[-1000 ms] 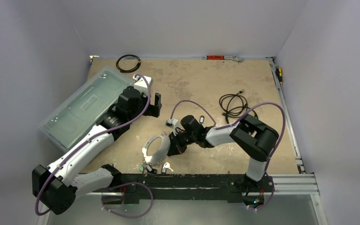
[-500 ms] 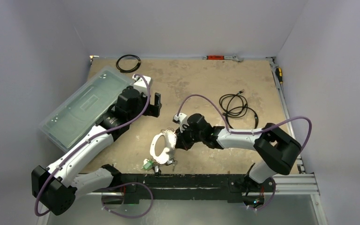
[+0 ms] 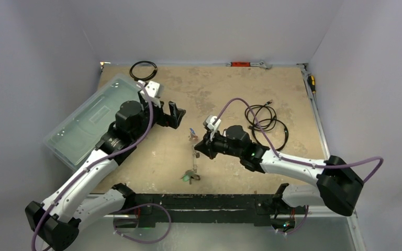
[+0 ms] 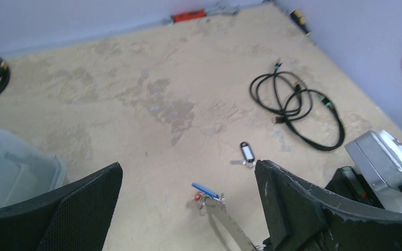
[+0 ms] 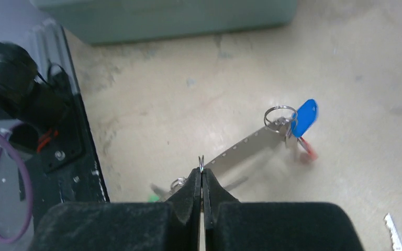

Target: Put the keys on the keyring

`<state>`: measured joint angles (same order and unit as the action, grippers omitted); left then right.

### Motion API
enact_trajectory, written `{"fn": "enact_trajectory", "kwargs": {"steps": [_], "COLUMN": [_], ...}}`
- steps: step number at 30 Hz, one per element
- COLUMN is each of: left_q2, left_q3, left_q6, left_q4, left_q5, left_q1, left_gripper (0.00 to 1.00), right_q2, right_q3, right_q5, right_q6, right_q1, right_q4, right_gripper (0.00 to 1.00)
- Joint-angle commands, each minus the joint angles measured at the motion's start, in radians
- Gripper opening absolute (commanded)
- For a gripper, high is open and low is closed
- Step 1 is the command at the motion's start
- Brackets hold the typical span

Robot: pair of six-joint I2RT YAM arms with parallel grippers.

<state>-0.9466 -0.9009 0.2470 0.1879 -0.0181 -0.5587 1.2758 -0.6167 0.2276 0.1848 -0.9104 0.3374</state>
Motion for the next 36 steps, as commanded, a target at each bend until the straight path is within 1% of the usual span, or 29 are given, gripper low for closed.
{"fn": "enact_trajectory", "kwargs": {"steps": [1,5,8,13,15,16,20,23,25,28,31,36], "left_q2": [0.082,0.126,0.151,0.176,0.176,0.17,0.151,0.146,0.143,0.132,0.118,0.097], "left_q3": [0.01,-0.004,-0.021,-0.082,-0.114,-0.132,-0.206,-0.229,-0.229,-0.215,-0.197,-0.157], "left_q6": [0.002,-0.028,-0.044,-0.056,-0.059,-0.064,-0.103,-0.128,-0.136,-0.136,-0.13,-0.081], "left_q4": [-0.162,-0.211,-0.231,-0.198,-0.19,-0.158,-0.083,-0.044,-0.038,-0.05,-0.075,-0.171], "left_q5": [0.14,0.273,0.36,0.405,0.457,0.503,0.651,0.742,0.8,0.843,0.846,0.866], "left_q1": [-0.001,-0.001,-0.001,-0.001,-0.001,-0.001,-0.001,-0.001,-0.001,-0.001,-0.001,-0.001], "left_gripper": [0.99,0.99,0.99,0.93,0.89,0.86,0.71,0.67,0.62,0.55,0.53,0.48], "right_q2": [-0.086,-0.133,-0.183,-0.271,-0.307,-0.319,-0.348,-0.361,-0.365,-0.358,-0.352,-0.342], "right_q3": [0.009,-0.007,-0.022,-0.051,-0.055,-0.054,-0.066,-0.077,-0.084,-0.086,-0.088,-0.099], "right_q5": [0.037,0.074,0.093,0.075,0.074,0.075,0.128,0.169,0.216,0.28,0.302,0.343], "right_q6": [-0.021,-0.024,-0.025,-0.061,-0.059,-0.051,-0.008,0.031,0.069,0.132,0.16,0.187], "right_q1": [0.002,0.002,0.002,0.004,0.006,0.012,0.04,0.068,0.096,0.136,0.148,0.148], "right_q4": [0.19,0.239,0.242,0.23,0.259,0.282,0.361,0.415,0.458,0.529,0.57,0.6], "right_gripper": [0.0,0.0,0.0,0.0,0.0,0.0,0.0,0.0,0.0,0.0,0.0,0.0]}}
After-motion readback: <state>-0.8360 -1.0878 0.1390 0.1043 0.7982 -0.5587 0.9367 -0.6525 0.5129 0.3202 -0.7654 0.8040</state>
